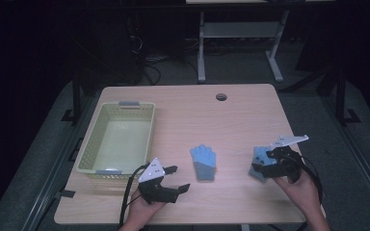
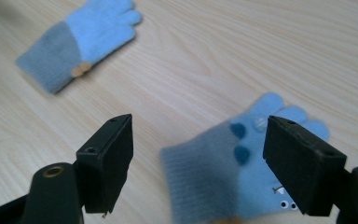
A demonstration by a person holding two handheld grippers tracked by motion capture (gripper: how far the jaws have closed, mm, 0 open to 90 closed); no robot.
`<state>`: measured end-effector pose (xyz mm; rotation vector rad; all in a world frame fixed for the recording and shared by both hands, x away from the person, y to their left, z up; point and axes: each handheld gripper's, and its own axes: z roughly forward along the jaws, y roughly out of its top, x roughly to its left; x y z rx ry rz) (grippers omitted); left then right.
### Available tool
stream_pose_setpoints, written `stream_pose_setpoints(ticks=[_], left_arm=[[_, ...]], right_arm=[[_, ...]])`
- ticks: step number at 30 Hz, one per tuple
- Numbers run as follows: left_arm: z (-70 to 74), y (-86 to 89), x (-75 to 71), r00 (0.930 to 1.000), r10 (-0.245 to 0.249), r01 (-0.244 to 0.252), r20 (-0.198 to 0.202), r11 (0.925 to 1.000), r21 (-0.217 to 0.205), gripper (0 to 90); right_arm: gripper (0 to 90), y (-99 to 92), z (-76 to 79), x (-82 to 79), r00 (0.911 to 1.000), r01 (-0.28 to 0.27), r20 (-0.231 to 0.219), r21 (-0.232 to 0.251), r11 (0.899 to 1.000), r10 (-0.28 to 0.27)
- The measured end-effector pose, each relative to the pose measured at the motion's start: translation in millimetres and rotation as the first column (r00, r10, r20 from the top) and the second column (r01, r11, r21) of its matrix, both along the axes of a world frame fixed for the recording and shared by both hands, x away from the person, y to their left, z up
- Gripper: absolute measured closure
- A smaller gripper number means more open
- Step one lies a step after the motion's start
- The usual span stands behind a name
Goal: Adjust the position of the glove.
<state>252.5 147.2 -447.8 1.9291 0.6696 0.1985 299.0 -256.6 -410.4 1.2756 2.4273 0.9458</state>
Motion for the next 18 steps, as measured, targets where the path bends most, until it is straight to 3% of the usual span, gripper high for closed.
stream_pose_setpoints(ticks=[5,12,18], left_arm=[[-0.6,0.7,0.7,1.0000,0.002,-0.002,-0.010,1.0000,-0.005,21.5],[-1.1,-1.3,1.4,0.9999,-0.009,0.008,-0.015,0.9999,-0.013,21.6],[-1.3,-3.4,0.5,0.9999,-0.012,0.012,0.008,0.9999,-0.001,21.6]], right_arm=[[26.3,-3.9,3.3,10.7,0.9997,0.006,-0.021,-0.023,1.000,-0.006],[31.4,-16.6,1.5,19.7,0.9975,0.031,-0.063,0.007,0.999,-0.031],[36.7,-19.2,-6.9,29.2,0.9954,0.037,-0.087,-0.030,0.999,-0.040]])
